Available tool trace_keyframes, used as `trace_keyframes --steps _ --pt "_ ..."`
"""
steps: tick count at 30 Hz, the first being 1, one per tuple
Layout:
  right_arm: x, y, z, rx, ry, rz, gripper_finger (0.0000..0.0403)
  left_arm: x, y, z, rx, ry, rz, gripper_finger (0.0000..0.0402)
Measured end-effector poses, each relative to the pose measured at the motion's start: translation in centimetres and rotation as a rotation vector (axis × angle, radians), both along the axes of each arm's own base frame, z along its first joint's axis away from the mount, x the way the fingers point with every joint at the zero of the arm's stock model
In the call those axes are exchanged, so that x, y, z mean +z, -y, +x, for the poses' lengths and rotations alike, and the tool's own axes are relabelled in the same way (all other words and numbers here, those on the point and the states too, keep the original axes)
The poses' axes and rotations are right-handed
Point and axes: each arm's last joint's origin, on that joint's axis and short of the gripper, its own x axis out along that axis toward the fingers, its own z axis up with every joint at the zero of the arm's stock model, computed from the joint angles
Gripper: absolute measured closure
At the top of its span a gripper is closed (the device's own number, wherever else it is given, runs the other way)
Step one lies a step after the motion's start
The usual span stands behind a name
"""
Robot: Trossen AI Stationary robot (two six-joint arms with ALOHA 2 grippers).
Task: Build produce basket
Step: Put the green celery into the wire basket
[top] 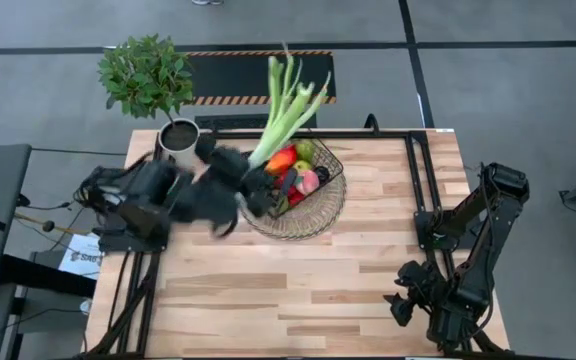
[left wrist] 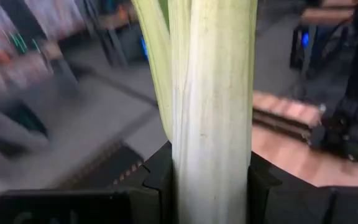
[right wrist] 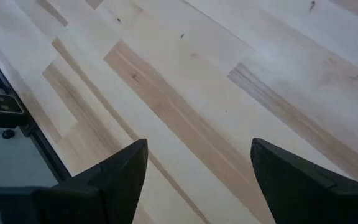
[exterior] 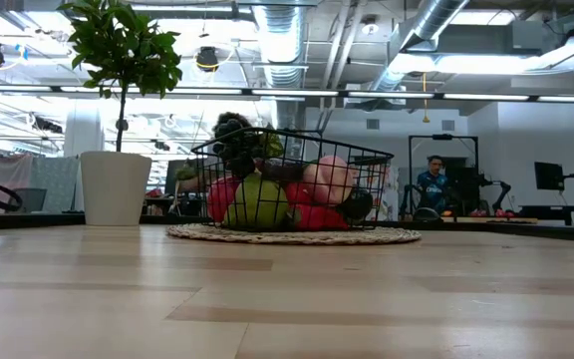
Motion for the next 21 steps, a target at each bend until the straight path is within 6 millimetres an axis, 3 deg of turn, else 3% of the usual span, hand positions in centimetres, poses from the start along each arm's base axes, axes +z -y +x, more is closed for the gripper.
trace_keyframes --steps 5,12,16,21 --pt "0.0 0.2 -0.1 -0.029 -0.005 -0.002 0.0097 -2.5 -5.8 2.6 0.004 -0.138 -0.227 0.0303" --pt "0.0 0.3 -0.1 -0.050 -0.006 -0.001 0.0097 -9.0 -12.4 6.0 0.017 -0.483 -0.282 0.0303" --pt "0.0 0.4 -0.2 -0.053 -0.008 -0.004 0.0097 -13.0 -14.8 7.1 -0.088 -0.635 -0.336 0.0303" --pt "0.0 0.5 0.0 -0.058 -0.010 -0.010 0.0097 -16.9 -16.1 7.7 -0.243 -0.805 -0.271 0.0303"
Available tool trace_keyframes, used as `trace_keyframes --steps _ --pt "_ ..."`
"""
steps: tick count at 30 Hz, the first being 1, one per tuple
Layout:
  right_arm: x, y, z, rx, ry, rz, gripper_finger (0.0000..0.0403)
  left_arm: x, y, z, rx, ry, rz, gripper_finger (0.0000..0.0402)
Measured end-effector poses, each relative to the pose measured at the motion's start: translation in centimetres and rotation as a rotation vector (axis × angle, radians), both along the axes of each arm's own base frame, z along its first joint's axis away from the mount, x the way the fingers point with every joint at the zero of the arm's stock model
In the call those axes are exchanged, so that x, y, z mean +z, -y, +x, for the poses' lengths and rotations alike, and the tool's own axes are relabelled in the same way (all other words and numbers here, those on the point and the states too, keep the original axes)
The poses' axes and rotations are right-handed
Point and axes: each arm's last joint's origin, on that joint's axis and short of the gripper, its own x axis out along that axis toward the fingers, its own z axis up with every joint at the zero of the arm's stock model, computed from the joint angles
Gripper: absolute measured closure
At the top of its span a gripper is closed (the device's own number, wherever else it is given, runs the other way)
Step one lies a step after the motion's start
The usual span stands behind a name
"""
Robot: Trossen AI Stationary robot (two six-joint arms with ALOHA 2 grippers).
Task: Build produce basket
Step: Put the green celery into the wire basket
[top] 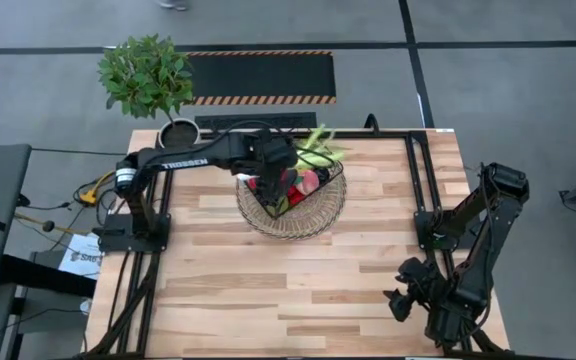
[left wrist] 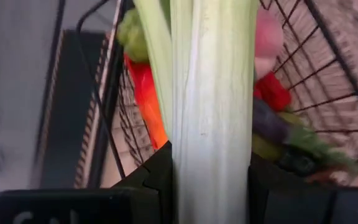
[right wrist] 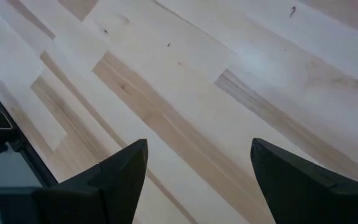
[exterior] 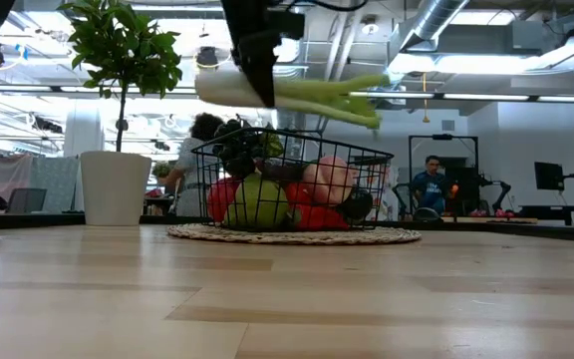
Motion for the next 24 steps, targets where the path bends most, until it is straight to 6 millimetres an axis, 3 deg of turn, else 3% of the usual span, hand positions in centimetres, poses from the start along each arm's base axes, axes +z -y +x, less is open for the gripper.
trace_keyframes --steps 6,13,24 --pt "0.0 0.1 0.1 -0.007 0.000 0.000 0.0097 -2.9 -0.9 0.3 -0.189 -0.080 0.029 0.0303" --pt "0.0 0.2 0.1 -0.026 -0.002 0.000 0.0097 -4.7 -2.8 0.1 -0.162 -0.080 0.009 0.0303" --pt "0.0 0.2 0.0 -0.055 -0.011 0.017 0.0097 -7.8 -4.1 1.4 -0.158 -0.122 -0.053 0.0283"
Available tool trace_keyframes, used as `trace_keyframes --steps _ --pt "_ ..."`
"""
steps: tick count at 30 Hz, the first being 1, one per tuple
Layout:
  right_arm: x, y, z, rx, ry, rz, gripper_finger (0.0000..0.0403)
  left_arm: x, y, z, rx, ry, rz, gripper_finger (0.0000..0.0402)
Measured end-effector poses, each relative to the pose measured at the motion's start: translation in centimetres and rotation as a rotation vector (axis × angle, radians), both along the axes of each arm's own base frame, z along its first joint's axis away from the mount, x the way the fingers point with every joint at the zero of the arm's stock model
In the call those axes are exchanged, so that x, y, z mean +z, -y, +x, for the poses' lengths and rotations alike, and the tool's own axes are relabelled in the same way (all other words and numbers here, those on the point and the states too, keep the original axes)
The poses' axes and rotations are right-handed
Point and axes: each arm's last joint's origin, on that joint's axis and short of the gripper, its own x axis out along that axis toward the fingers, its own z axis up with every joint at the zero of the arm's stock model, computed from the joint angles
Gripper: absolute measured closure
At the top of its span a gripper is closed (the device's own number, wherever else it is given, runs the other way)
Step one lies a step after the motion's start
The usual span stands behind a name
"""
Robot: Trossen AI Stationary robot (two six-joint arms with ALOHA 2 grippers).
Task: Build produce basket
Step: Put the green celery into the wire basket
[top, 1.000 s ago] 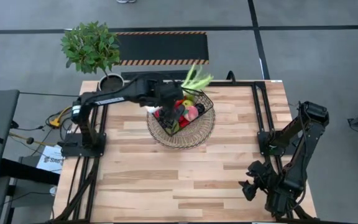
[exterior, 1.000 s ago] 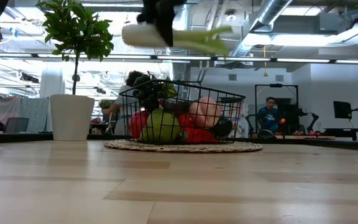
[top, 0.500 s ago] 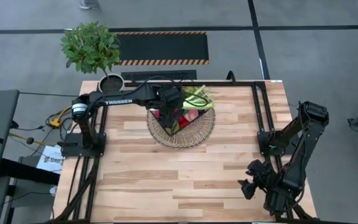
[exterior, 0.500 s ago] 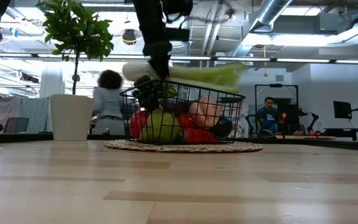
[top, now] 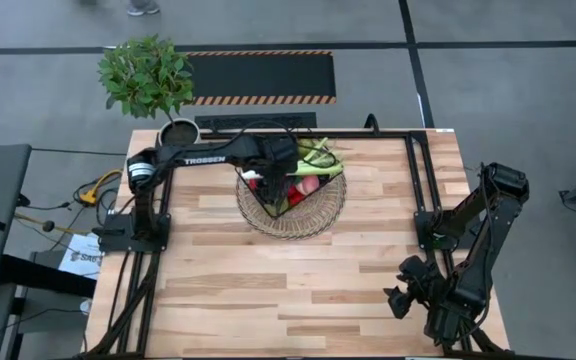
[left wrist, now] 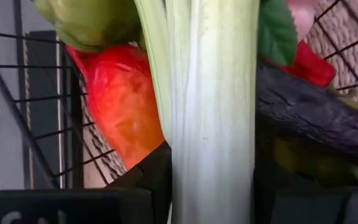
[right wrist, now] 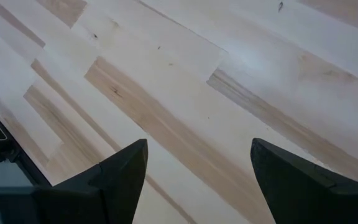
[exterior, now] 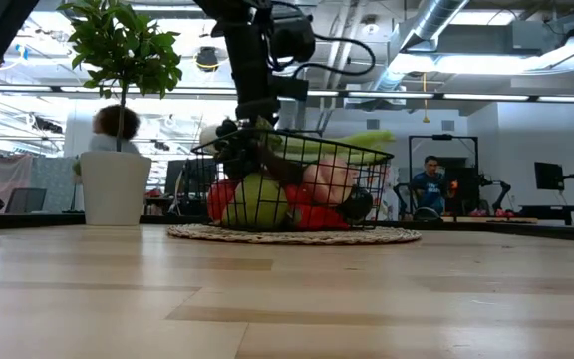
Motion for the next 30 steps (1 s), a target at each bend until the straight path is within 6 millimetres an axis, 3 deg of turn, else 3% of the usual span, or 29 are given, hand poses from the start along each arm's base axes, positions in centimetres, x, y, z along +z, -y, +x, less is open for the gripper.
trace_keyframes --steps 11,25,30 --pt "0.0 0.0 0.0 0.000 -0.017 0.009 0.0097 -0.6 -0.5 -0.6 0.021 -0.095 -0.002 0.0233" --pt "0.0 0.0 -0.1 0.000 -0.019 0.002 0.0097 -0.7 -0.8 -0.8 0.044 -0.087 -0.028 0.0223" --pt "0.0 0.0 -0.1 0.000 -0.018 0.004 0.0097 -0.7 -0.7 -0.9 0.063 -0.099 -0.040 0.0182"
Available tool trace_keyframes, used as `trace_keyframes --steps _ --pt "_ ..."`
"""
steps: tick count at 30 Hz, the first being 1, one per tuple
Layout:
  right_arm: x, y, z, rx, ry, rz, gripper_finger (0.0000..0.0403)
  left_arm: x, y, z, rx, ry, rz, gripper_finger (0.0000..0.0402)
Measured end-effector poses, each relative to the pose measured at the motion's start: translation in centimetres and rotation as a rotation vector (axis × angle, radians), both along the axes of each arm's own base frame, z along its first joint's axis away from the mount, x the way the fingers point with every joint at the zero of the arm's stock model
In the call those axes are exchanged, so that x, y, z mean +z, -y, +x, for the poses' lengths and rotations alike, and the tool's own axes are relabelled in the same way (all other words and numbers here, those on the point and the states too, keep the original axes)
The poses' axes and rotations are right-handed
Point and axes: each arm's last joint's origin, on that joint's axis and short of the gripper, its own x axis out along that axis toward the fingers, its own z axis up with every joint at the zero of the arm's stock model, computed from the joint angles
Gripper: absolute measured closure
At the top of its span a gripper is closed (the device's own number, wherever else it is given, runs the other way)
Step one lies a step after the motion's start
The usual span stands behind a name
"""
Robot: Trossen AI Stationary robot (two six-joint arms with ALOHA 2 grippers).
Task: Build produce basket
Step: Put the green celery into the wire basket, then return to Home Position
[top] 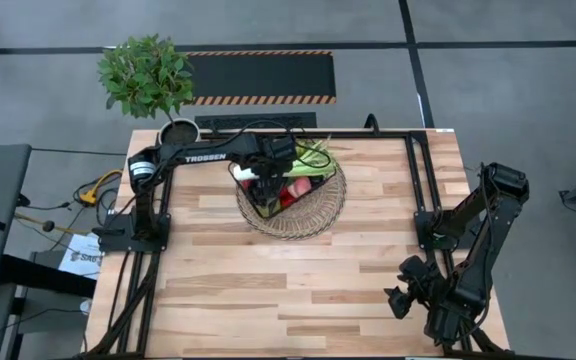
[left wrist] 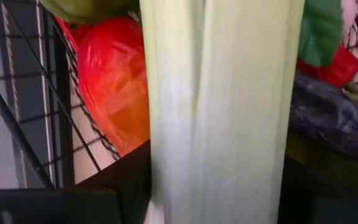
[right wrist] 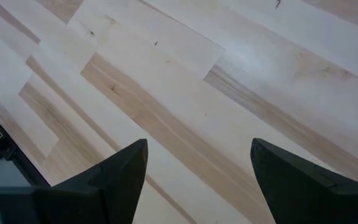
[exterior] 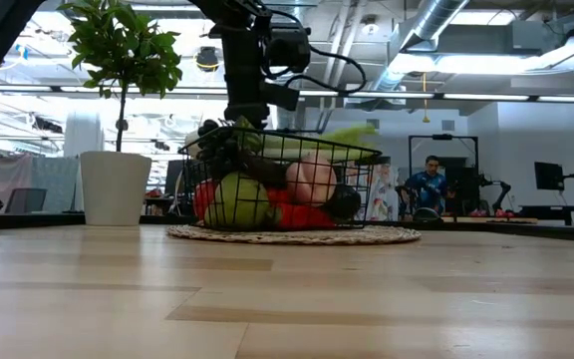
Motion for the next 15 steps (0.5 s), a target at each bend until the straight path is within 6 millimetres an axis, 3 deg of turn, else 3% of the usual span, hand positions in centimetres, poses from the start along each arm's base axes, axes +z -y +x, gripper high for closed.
trace_keyframes --steps 7,15 --pt "0.0 0.0 0.0 0.000 0.001 0.002 0.0097 2.0 0.5 0.1 0.013 -0.005 -0.007 0.0105" --pt "0.0 0.0 0.0 0.002 0.002 0.003 0.0097 7.1 1.9 -0.1 0.002 0.017 -0.006 0.0090"
